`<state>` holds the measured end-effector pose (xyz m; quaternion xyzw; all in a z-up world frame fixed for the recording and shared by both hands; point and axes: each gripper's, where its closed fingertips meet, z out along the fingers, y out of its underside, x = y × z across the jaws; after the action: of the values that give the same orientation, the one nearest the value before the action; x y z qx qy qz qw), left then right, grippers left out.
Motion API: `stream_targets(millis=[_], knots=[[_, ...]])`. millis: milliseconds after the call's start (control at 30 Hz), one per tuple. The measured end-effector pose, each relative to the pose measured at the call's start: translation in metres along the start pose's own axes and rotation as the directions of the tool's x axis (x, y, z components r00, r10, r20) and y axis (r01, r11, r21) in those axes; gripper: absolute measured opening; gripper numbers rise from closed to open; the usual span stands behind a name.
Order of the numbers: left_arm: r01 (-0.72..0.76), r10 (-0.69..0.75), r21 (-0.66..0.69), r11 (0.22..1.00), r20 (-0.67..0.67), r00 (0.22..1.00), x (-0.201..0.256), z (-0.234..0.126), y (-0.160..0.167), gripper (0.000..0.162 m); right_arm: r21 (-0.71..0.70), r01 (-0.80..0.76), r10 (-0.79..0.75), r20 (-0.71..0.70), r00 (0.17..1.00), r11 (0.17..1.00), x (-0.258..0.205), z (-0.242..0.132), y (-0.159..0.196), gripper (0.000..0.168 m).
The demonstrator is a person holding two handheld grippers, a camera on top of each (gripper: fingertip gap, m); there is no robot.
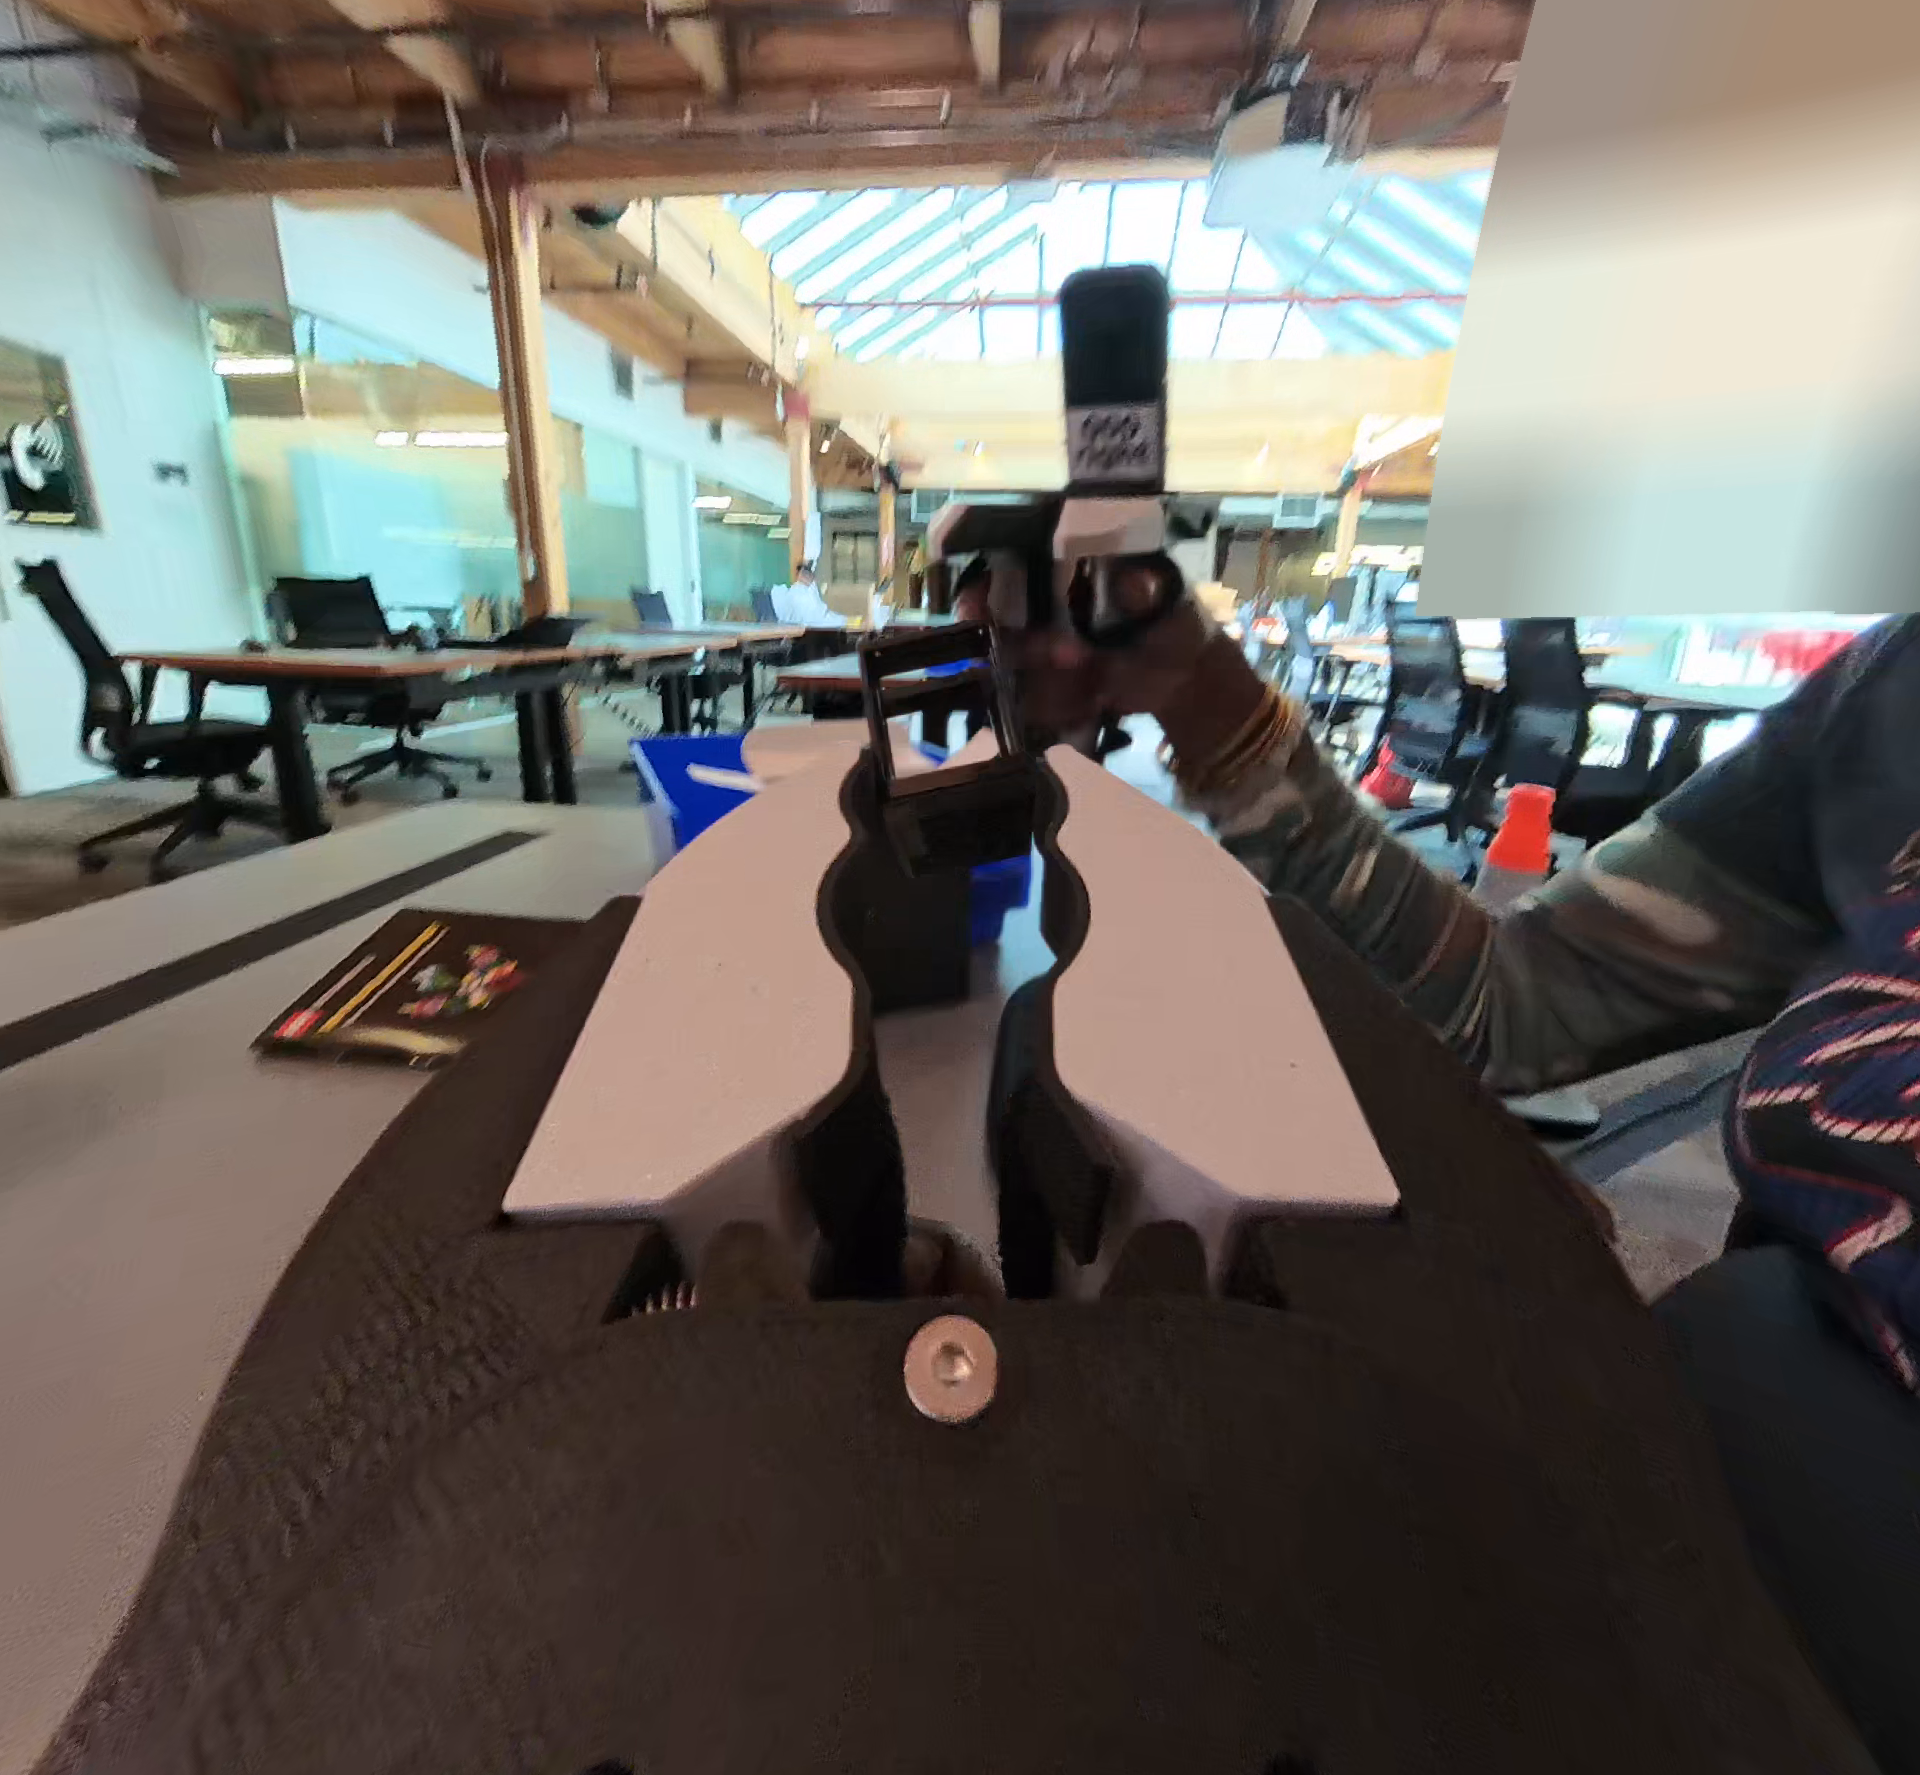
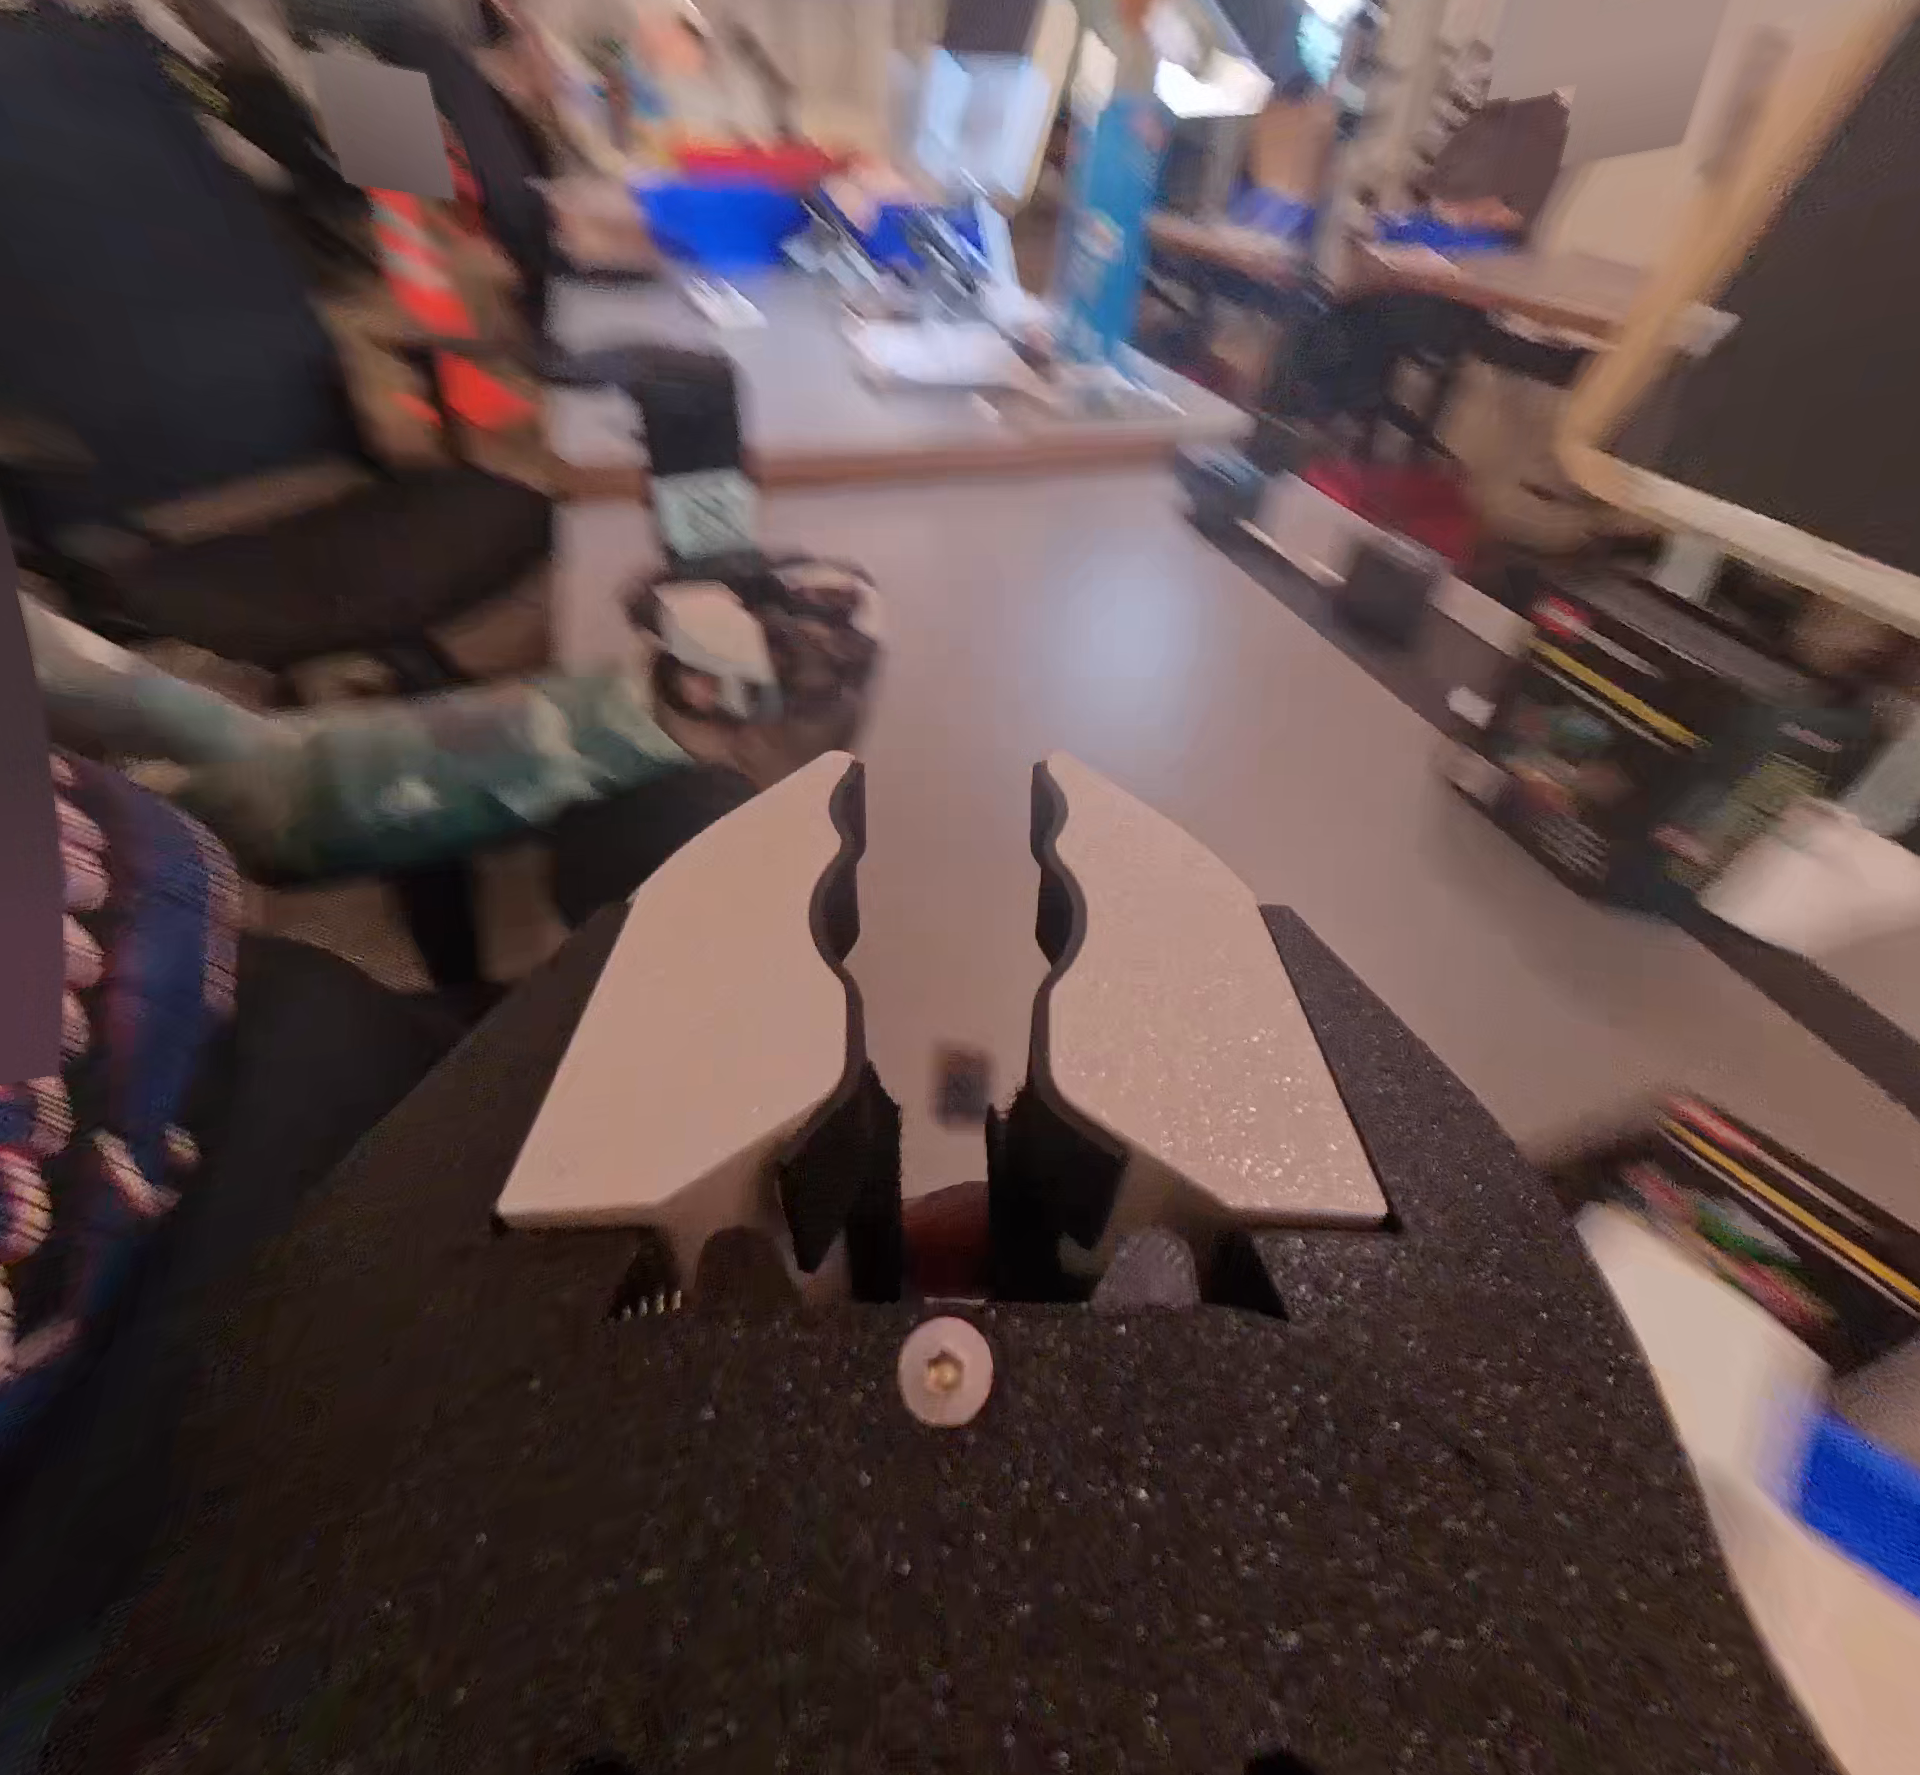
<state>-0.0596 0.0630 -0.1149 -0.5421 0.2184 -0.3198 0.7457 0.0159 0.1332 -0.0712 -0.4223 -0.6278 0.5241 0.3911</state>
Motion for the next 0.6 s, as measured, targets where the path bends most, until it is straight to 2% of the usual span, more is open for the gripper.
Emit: stream_targets(millis=[67,133,200,300,400,600], knots=[[0.014,-0.012,0.054,0.998,-0.033,0.999,0.007,0.003,-0.006,0.028,0.054,-0.070,0.061,0.156,0.986,0.996,-0.025,0.034,-0.003,0.038],[0.012,-0.009,0.046,0.999,-0.056,0.998,0.013,0.006,-0.003,0.028,0.001,-0.128,0.123,0.262,0.957,0.992,-0.044,0.062,0.009,0.051],[0.000,0.001,0.024,1.000,-0.065,0.998,0.015,0.008,0.001,0.028,-0.055,-0.164,0.173,0.315,0.933,0.985,-0.054,0.081,0.022,0.056],[0.000,0.001,0.011,1.000,-0.077,0.997,0.017,0.008,0.004,0.028,-0.068,-0.200,0.211,0.330,0.920,0.977,-0.056,0.093,0.031,0.049],[-0.002,0.002,-0.001,1.000,-0.086,0.996,0.018,0.009,0.006,0.028,-0.037,-0.222,0.221,0.349,0.911,0.974,-0.055,0.093,0.028,0.036],[-0.002,-0.002,-0.037,0.999,-0.107,0.994,0.022,0.011,0.013,0.028,-0.038,-0.155,0.159,0.344,0.925,0.987,-0.053,0.088,0.031,0.027]])
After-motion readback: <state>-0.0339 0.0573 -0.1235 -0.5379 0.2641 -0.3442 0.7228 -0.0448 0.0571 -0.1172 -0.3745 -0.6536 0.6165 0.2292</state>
